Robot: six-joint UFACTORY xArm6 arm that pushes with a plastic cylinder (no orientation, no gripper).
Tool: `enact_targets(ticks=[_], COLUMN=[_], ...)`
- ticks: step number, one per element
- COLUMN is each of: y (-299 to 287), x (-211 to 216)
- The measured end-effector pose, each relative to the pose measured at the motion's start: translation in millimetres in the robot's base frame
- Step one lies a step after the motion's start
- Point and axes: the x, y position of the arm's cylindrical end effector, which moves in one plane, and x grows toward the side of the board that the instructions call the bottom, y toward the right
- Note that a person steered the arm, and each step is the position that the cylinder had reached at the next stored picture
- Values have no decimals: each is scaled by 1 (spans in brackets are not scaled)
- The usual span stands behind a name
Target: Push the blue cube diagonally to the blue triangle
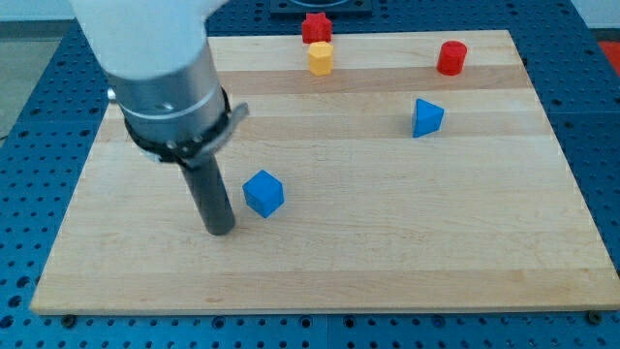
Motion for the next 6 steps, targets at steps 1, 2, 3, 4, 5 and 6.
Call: enact_targets(ticks=[1,2,3,4,5,6], y=[41,23,26,30,39,76], x=[-46,-62,-93,-109,-109,-109])
